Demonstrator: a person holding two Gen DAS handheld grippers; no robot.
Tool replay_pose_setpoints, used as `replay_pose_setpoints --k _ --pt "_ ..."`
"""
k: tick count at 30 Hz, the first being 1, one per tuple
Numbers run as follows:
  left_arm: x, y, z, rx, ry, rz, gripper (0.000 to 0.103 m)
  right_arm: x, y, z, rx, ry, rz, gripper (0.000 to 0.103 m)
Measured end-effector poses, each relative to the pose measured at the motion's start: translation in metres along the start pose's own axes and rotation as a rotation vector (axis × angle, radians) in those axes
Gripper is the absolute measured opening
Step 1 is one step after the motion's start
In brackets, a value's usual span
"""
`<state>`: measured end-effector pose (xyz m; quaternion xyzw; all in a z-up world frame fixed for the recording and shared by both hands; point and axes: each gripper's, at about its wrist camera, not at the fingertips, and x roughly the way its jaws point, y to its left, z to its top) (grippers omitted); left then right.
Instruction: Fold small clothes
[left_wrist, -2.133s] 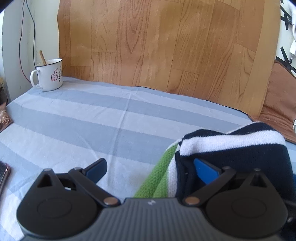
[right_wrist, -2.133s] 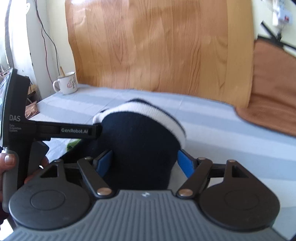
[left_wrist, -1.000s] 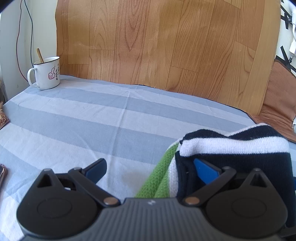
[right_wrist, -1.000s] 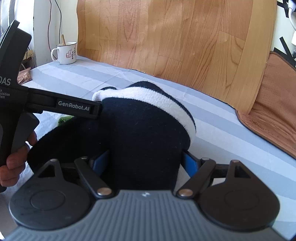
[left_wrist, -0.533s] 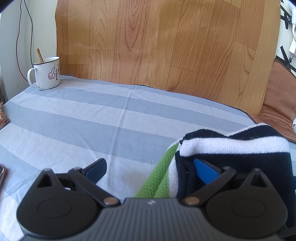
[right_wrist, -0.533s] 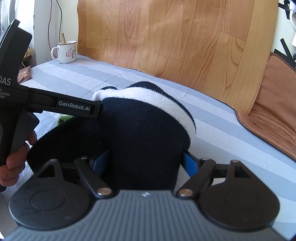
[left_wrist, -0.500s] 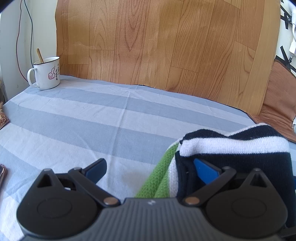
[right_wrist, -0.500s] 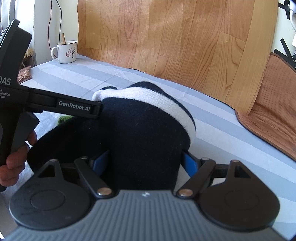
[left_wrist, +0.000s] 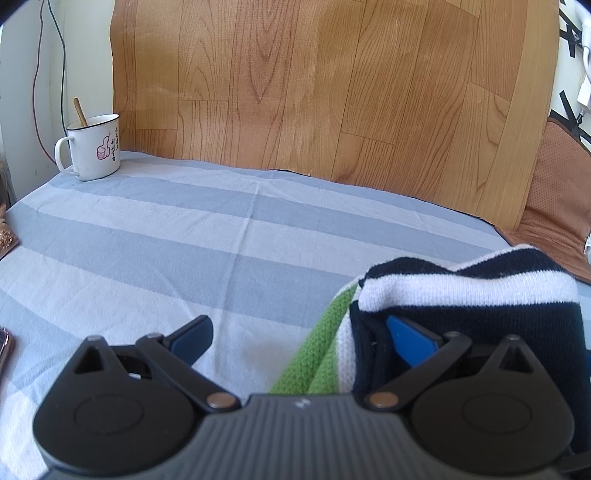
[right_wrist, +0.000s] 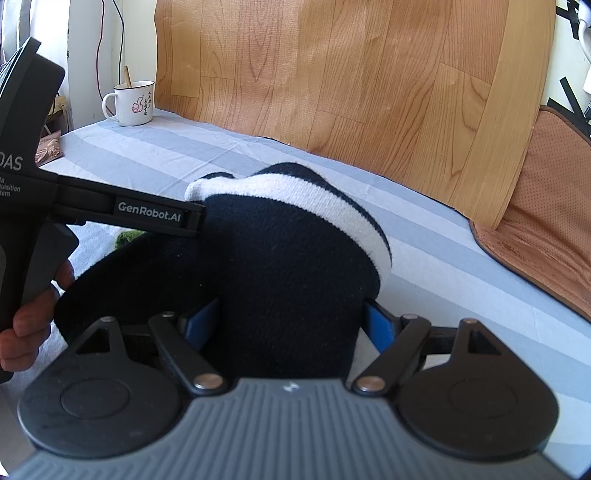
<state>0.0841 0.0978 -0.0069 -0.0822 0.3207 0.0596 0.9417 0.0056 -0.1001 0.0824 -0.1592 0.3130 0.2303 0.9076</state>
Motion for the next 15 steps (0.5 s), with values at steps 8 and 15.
replay_pose_setpoints --k 8,15 --pt "0.0004 -0.0033 -0.0023 0.008 -0.013 0.016 0.103 0.0009 0.0020 0.0001 0.001 0.000 -0.003 0.085" --pt "-0.0003 -0.0041 -0.0016 0.009 -0.006 0.020 0.103 0.0016 0.0042 0.0002 -0.007 0.001 -0.010 0.085"
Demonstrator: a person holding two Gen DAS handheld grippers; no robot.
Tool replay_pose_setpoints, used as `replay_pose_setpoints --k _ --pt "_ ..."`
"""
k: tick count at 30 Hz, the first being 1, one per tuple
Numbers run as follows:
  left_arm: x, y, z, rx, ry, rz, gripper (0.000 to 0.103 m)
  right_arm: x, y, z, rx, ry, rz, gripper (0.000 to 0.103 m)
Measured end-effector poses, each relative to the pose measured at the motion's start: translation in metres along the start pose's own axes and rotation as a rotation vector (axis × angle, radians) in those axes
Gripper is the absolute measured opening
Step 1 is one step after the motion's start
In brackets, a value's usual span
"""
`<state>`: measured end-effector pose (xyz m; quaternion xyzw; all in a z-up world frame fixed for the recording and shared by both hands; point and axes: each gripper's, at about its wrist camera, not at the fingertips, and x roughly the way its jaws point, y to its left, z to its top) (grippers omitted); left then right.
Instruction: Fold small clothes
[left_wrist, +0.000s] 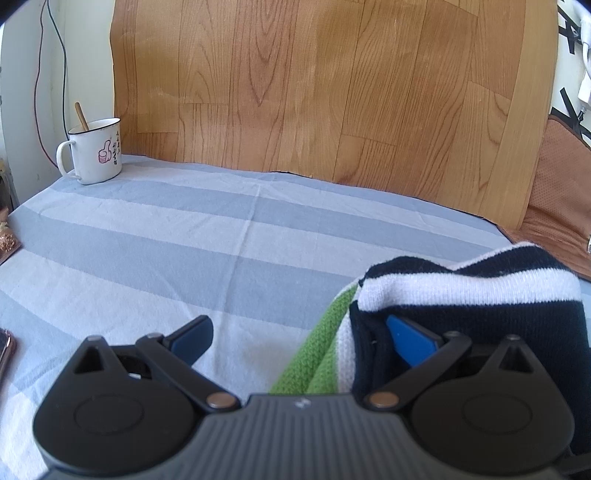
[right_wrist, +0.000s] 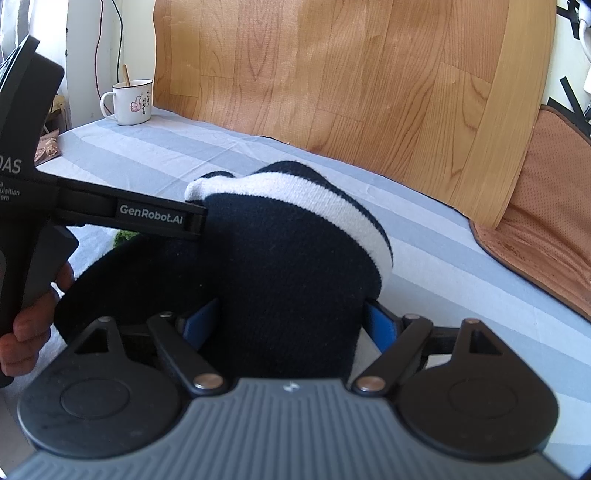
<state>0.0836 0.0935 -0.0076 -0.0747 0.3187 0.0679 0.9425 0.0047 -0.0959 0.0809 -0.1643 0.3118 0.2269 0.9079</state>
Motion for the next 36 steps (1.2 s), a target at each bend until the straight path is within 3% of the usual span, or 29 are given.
replay_pose_setpoints --k 4,8,12,20,24,36 --pt "-0.003 0.003 0.004 -0.022 0.042 -0.009 0.103 0.000 0.001 -0.001 -0.016 0.002 -0.007 0.085" --pt "-0.014 0.016 0.006 -0.083 0.114 -0.076 0.103 0.000 0.000 -0.001 -0.021 0.004 -0.007 0.085" --pt "-0.035 0.019 -0.003 -0.062 0.087 -0.111 0.103 0.000 0.001 -0.001 -0.023 0.002 -0.011 0.085" --pt "-0.036 0.005 -0.027 -0.015 0.127 -0.113 0.100 -0.001 0.002 -0.002 -0.028 0.000 -0.018 0.086" --pt "-0.030 0.011 -0.026 -0.049 0.145 -0.132 0.101 -0.002 0.003 -0.002 -0.032 0.001 -0.022 0.086" --pt "-0.037 0.011 -0.027 -0.028 0.121 -0.120 0.103 -0.014 0.004 -0.007 -0.030 -0.034 -0.038 0.085"
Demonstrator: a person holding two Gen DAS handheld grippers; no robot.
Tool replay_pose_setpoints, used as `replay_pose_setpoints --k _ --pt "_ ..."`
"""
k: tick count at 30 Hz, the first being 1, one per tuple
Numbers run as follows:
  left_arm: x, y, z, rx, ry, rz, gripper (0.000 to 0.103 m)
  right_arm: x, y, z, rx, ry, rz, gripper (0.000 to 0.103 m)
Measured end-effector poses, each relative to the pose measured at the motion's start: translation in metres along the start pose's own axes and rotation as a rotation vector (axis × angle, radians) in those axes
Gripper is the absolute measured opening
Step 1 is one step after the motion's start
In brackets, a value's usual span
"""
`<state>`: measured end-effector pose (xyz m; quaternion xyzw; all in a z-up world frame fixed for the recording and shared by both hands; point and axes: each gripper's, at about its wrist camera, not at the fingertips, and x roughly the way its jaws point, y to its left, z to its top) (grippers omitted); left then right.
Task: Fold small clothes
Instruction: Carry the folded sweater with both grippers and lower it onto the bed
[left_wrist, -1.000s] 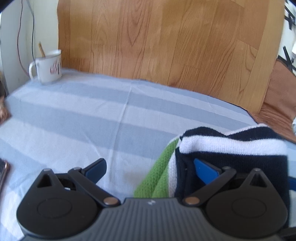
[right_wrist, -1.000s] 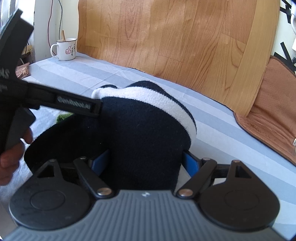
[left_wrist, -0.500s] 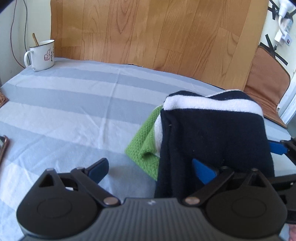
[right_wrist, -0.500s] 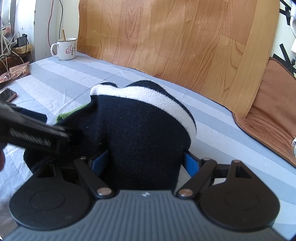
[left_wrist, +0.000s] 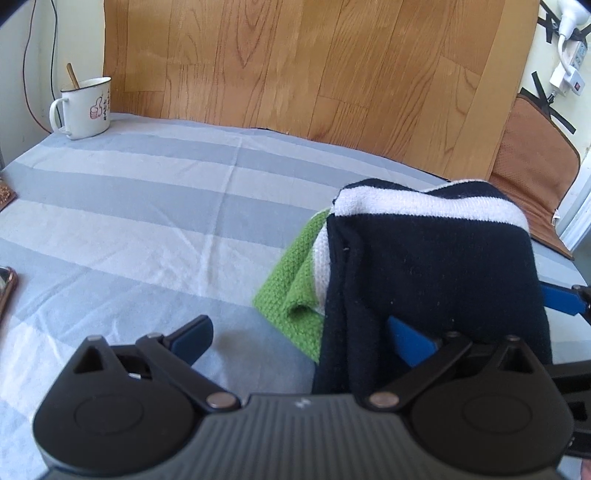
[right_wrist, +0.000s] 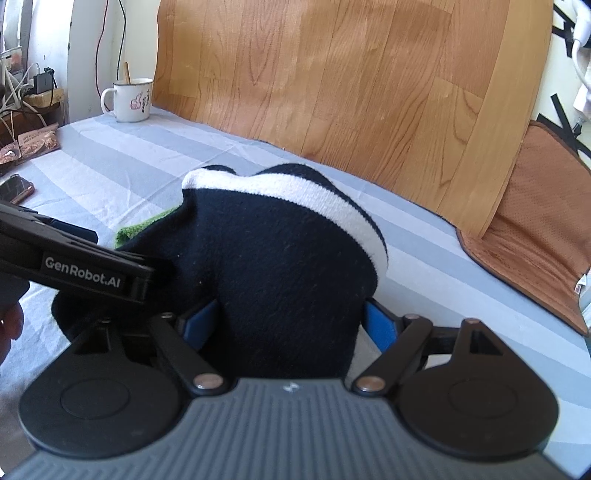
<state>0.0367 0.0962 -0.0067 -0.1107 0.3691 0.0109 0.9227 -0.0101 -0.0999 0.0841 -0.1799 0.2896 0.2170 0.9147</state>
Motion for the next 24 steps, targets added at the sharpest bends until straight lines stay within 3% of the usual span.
replay_pose_setpoints --k 9,12,16,21,24 --pt "-0.037 0.007 -0.002 0.021 -0.062 -0.051 0.101 -0.024 -0.015 -0.019 0.067 -0.064 0.022 0.080" --pt "-0.020 -0.004 -0.009 0.076 -0.002 -0.044 0.096 -0.018 -0.023 -0.030 0.138 -0.048 0.065 0.080" --pt "-0.008 0.001 -0.009 0.043 0.045 -0.087 0.098 -0.026 -0.036 -0.035 0.219 -0.075 0.132 0.080" --pt "-0.038 0.019 0.012 0.045 -0.064 -0.107 0.103 -0.052 -0.078 -0.041 0.375 -0.180 0.187 0.081" --pt "-0.037 0.028 0.026 0.033 -0.066 -0.154 0.103 -0.049 -0.103 -0.044 0.525 -0.196 0.268 0.081"
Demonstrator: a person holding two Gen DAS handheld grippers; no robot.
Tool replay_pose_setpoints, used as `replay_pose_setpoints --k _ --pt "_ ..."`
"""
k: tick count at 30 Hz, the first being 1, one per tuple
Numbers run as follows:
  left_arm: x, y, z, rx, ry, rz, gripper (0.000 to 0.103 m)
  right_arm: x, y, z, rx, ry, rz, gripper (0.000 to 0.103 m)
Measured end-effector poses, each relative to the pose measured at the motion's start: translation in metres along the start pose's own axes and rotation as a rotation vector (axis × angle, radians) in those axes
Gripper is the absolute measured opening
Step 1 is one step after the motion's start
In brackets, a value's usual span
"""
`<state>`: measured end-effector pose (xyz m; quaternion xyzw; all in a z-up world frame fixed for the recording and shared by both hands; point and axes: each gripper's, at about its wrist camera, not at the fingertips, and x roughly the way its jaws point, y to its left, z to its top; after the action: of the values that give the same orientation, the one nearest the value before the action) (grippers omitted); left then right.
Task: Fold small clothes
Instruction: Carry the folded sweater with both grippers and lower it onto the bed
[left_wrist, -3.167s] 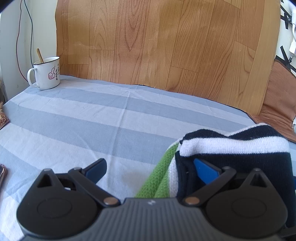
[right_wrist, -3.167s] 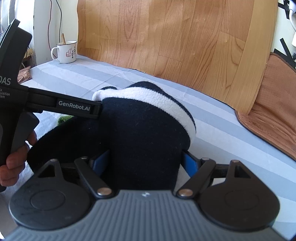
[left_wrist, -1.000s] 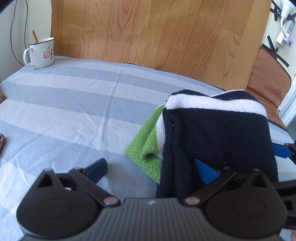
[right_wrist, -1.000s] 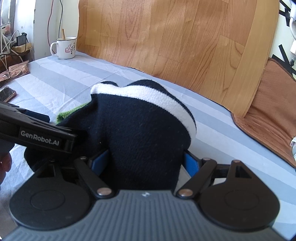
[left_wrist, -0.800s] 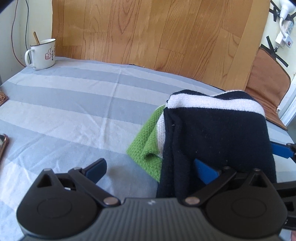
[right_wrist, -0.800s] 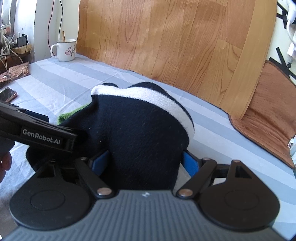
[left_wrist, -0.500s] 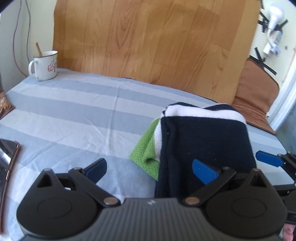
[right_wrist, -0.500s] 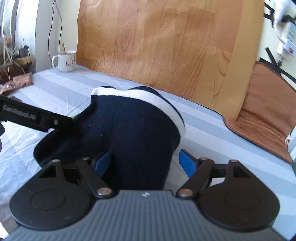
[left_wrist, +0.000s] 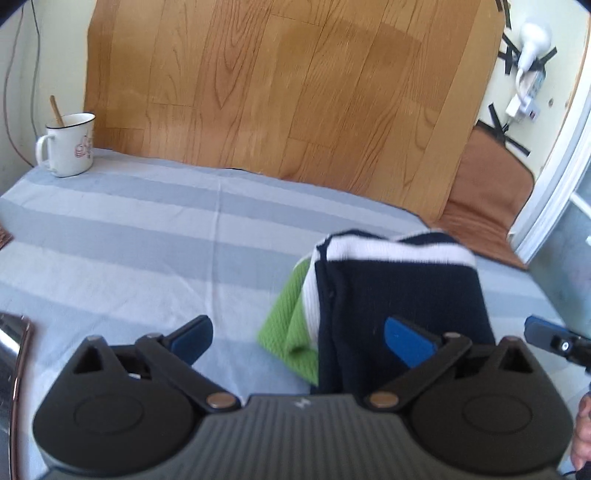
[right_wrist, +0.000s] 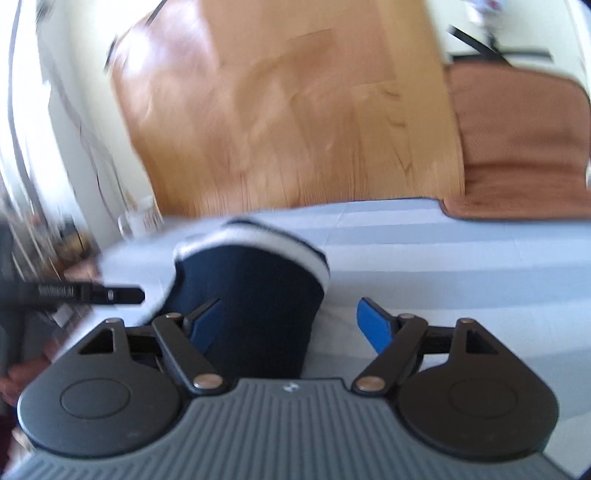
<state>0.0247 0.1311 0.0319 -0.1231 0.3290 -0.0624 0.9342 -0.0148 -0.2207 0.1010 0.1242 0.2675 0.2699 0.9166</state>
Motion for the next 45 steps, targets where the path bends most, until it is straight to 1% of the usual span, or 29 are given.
replay_pose_setpoints --k 2,4,6,8,9,10,12,13,14,15,16,17,18,20,22,24,26,27,29,31,33,34,35,36,37,38,41,43,45 --pt "0.010 0.003 0.005 0.004 0.024 -0.031 0.103 0.006 -0.010 -0.001 0.091 0.017 0.051 0.081" --pt "0.026 0.007 0.004 0.000 0.067 -0.060 0.103 0.017 -0.014 -0.005 0.140 0.048 0.091 0.081" --pt "0.043 0.009 0.000 -0.013 0.124 -0.094 0.103 0.029 -0.012 -0.010 0.141 0.080 0.102 0.082" --pt "0.058 0.009 -0.006 -0.022 0.178 -0.148 0.103 0.041 -0.009 -0.014 0.130 0.108 0.108 0.082" --pt "0.062 0.008 -0.009 -0.020 0.175 -0.163 0.103 0.048 -0.008 -0.016 0.128 0.122 0.113 0.083" --pt "0.061 0.005 -0.013 -0.006 0.149 -0.166 0.103 0.054 -0.008 -0.018 0.131 0.134 0.123 0.083" --pt "0.063 0.001 -0.015 -0.002 0.136 -0.189 0.103 0.064 -0.011 -0.022 0.165 0.146 0.171 0.084" --pt "0.064 0.001 -0.016 -0.010 0.128 -0.213 0.102 0.072 -0.013 -0.023 0.186 0.157 0.199 0.084" --pt "0.065 0.001 -0.016 -0.024 0.116 -0.236 0.102 0.081 -0.014 -0.025 0.206 0.171 0.223 0.082" --pt "0.067 0.000 -0.017 -0.036 0.103 -0.249 0.101 0.083 -0.014 -0.025 0.213 0.167 0.223 0.080" --pt "0.070 -0.002 -0.016 -0.047 0.090 -0.255 0.095 0.087 -0.011 -0.024 0.208 0.155 0.221 0.078" --pt "0.073 -0.006 -0.014 -0.053 0.086 -0.262 0.093 0.089 -0.009 -0.022 0.203 0.140 0.220 0.071" --pt "0.077 -0.010 -0.010 -0.059 0.079 -0.259 0.093 0.090 -0.008 -0.018 0.201 0.131 0.222 0.064" --pt "0.084 -0.016 0.005 -0.046 0.055 -0.260 0.090 0.092 -0.013 -0.007 0.227 0.108 0.239 0.056" --pt "0.091 -0.023 0.027 -0.029 0.040 -0.275 0.084 0.098 -0.021 0.011 0.241 0.066 0.250 0.054" --pt "0.102 -0.032 0.056 -0.025 0.024 -0.278 0.082 0.106 -0.026 0.031 0.210 0.009 0.248 0.053" --pt "0.114 -0.044 0.086 -0.002 -0.016 -0.266 0.081 0.115 -0.030 0.054 0.149 -0.063 0.234 0.053" --pt "0.122 -0.051 0.099 0.011 -0.033 -0.257 0.081 0.121 -0.034 0.064 0.136 -0.085 0.230 0.053" --pt "0.142 -0.062 0.123 0.029 -0.046 -0.233 0.081 0.138 -0.047 0.081 0.146 -0.112 0.220 0.053" --pt "0.169 -0.071 0.138 0.040 -0.040 -0.200 0.081 0.159 -0.063 0.090 0.179 -0.120 0.195 0.053" --pt "0.200 -0.079 0.144 0.058 -0.014 -0.149 0.080 0.181 -0.078 0.090 0.200 -0.105 0.139 0.053" --pt "0.217 -0.082 0.144 0.046 0.042 -0.126 0.076 0.189 -0.082 0.087 0.200 -0.091 0.099 0.054" --pt "0.233 -0.084 0.142 0.046 0.075 -0.101 0.075 0.197 -0.085 0.083 0.204 -0.060 0.049 0.054" --pt "0.246 -0.085 0.138 0.046 0.094 -0.074 0.078 0.204 -0.088 0.080 0.207 -0.017 -0.003 0.058" --pt "0.252 -0.084 0.133 0.034 0.087 -0.067 0.086 0.205 -0.091 0.080 0.202 -0.012 -0.015 0.059" --pt "0.252 -0.083 0.129 0.009 0.065 -0.067 0.088 0.202 -0.093 0.080 0.199 -0.013 -0.002 0.061" --pt "0.247 -0.085 0.122 -0.014 0.045 -0.043 0.090 0.198 -0.090 0.081 0.167 -0.031 -0.021 0.064" --pt "0.233 -0.086 0.121 -0.021 0.049 0.003 0.088 0.188 -0.086 0.081 0.137 -0.056 -0.050 0.067" --pt "0.214 -0.091 0.116 0.003 0.031 0.055 0.088 0.173 -0.076 0.081 0.093 -0.094 -0.102 0.076"
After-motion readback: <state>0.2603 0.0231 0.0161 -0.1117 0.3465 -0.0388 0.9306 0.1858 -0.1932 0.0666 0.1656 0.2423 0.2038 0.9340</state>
